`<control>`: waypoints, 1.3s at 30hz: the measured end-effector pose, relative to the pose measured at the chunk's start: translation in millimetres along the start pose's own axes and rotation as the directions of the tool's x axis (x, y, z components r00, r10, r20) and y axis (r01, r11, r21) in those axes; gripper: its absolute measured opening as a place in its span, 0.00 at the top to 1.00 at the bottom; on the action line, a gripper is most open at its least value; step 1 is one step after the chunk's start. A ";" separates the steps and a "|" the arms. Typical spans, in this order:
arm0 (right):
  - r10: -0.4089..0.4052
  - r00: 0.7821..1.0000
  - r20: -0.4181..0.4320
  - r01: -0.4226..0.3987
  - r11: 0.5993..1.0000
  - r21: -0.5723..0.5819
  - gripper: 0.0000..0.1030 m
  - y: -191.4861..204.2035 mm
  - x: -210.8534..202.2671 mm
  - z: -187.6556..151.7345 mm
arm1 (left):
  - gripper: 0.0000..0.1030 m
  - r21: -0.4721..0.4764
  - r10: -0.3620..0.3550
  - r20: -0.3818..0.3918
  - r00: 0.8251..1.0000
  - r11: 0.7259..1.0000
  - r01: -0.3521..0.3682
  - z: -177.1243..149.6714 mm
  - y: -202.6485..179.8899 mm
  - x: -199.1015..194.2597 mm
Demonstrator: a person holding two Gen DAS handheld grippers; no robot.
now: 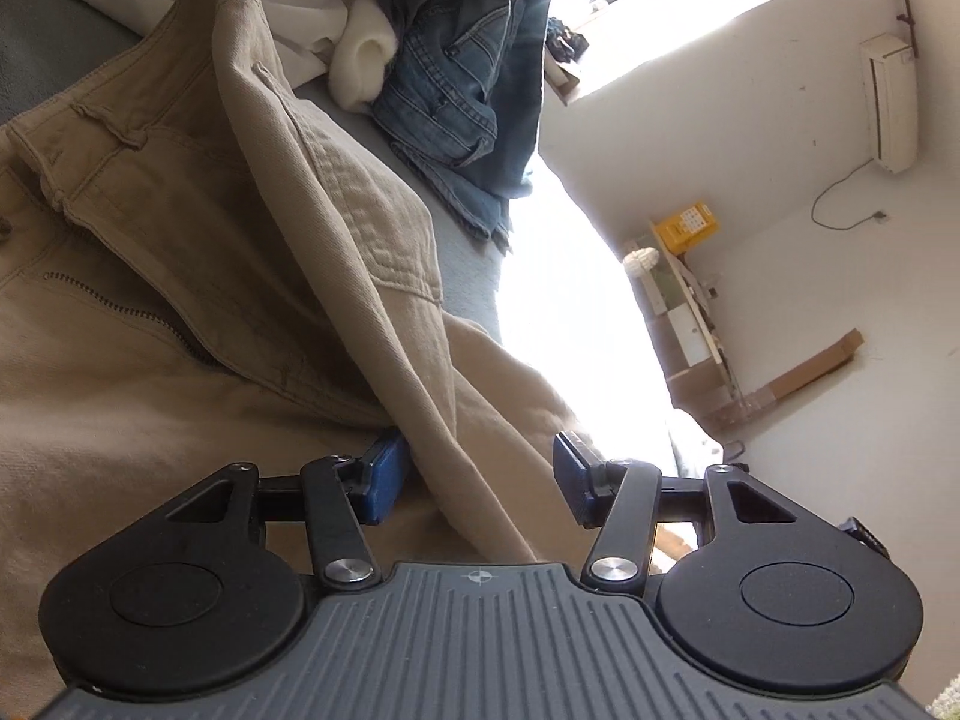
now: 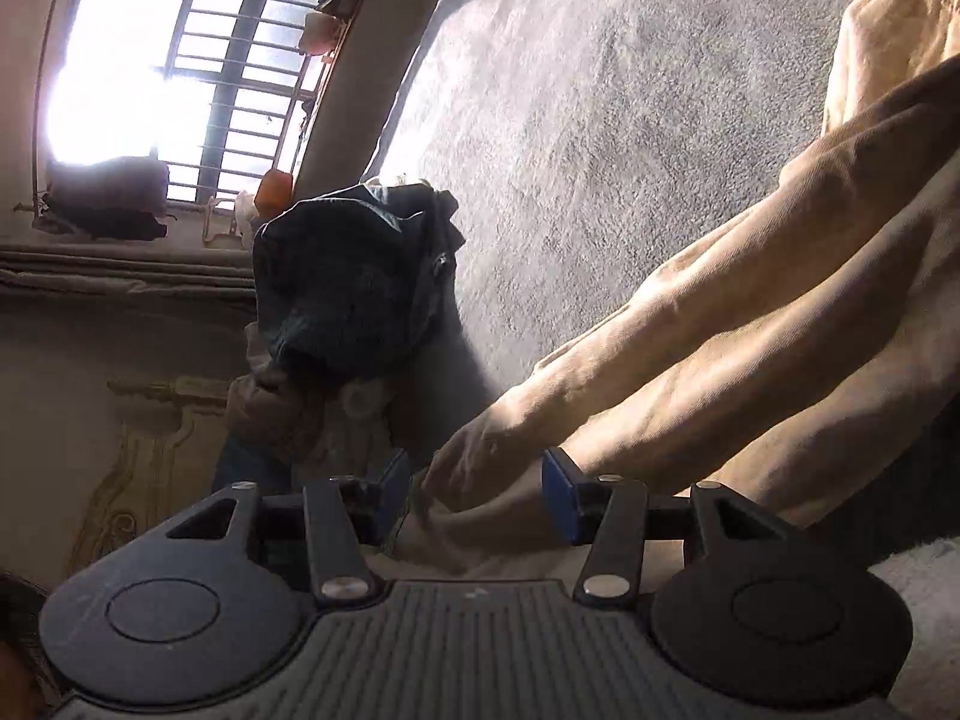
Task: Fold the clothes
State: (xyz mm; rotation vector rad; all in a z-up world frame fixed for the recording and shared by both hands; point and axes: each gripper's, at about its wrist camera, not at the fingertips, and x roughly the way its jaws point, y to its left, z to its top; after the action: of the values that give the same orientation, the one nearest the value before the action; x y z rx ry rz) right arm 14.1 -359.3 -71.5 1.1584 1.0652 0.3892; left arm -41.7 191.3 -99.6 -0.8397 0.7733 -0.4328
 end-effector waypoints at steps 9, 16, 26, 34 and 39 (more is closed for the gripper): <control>0.161 0.960 -0.227 -0.072 0.931 0.357 0.44 -52.8 104.1 -72.5 | 0.45 0.005 -0.013 -0.172 0.985 1.000 0.014 -11.9 -9.1 51.7; 0.172 0.968 -0.182 -0.070 0.885 0.460 0.44 -73.4 124.8 -84.3 | 0.64 -0.007 -0.080 -0.159 0.984 0.997 0.079 1.4 -24.1 69.6; 0.174 0.982 0.072 -0.188 0.904 0.385 0.45 -65.4 110.6 -66.8 | 0.96 -0.139 -0.190 -0.042 0.981 0.973 0.183 21.7 -17.6 64.1; 0.072 0.918 0.389 -0.208 0.925 0.317 0.49 -64.2 39.0 -24.7 | 0.96 -0.168 -0.207 0.047 0.977 0.963 0.212 35.7 -10.7 58.4; -0.026 0.817 0.575 -0.241 0.893 0.381 0.51 -87.6 -6.6 -10.8 | 0.97 -0.188 -0.197 0.095 0.976 0.959 0.212 41.8 -2.8 50.7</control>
State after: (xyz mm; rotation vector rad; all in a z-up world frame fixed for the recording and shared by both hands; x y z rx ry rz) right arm -20.3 -393.6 -145.5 1.6191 0.5579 -0.1343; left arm 23.0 179.0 -101.6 -1.1218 0.6685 -0.5102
